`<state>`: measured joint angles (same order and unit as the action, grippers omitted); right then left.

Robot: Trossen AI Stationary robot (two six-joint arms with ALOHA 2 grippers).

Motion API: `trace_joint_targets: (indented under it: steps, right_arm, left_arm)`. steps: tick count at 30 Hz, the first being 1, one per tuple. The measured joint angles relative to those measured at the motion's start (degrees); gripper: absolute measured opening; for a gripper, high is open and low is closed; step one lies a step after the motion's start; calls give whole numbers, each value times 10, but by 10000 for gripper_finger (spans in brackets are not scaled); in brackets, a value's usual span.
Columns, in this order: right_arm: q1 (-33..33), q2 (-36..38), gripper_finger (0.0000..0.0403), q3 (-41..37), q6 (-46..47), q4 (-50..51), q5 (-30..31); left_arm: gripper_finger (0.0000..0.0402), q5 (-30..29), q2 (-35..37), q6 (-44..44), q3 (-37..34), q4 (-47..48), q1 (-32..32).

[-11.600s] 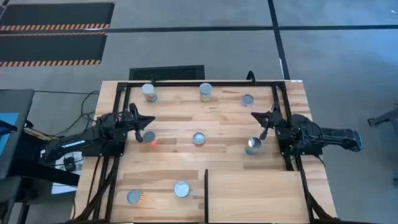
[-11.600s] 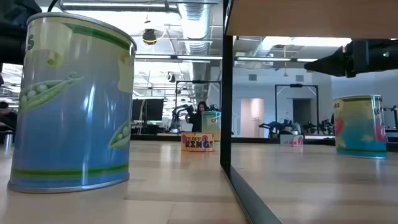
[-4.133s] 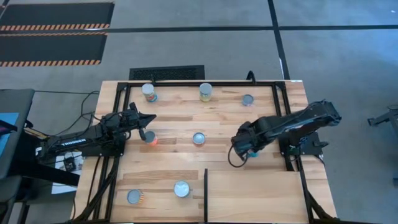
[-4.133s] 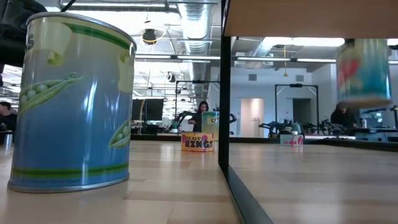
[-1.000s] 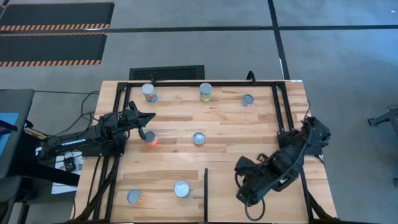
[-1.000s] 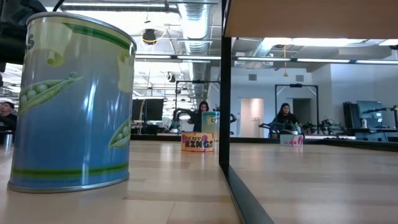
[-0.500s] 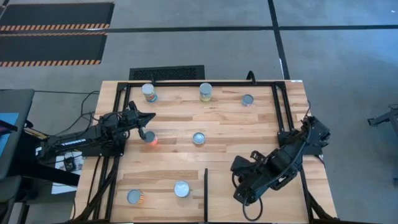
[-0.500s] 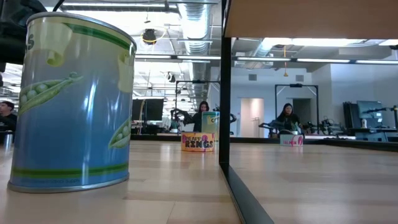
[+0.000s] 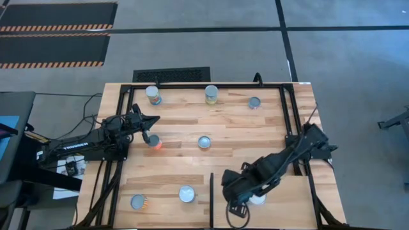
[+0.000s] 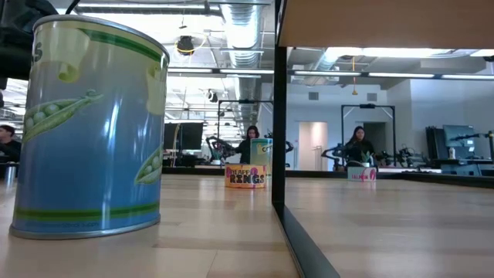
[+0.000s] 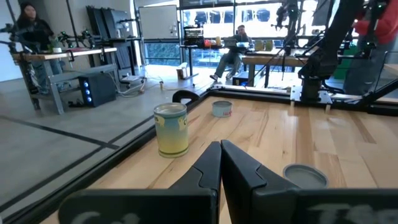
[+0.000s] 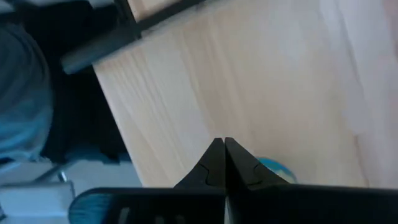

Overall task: Pick and place cans onto a shelf
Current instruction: Put the canned tomatoes on the shelf

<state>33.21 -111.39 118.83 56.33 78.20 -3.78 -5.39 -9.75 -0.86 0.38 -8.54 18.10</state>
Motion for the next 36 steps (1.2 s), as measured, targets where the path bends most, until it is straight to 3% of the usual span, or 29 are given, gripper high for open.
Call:
trace_joint_targets:
  steps: [12, 22, 29, 36]
  right_arm:
    - [24, -4, 8, 0, 69, 41, -46]
    - [24, 1, 11, 0, 78, -80, -52]
    - [28, -27, 12, 0, 123, -91, -74]
    - [23, -61, 12, 0, 172, -88, -141]
  left_arm:
    - [0, 0, 0, 0, 0, -2, 0]
    - [0, 0, 0, 6, 0, -5, 0]
    - [0, 0, 0, 7, 0, -4, 0]
    - [0, 0, 0, 6, 0, -2, 0]
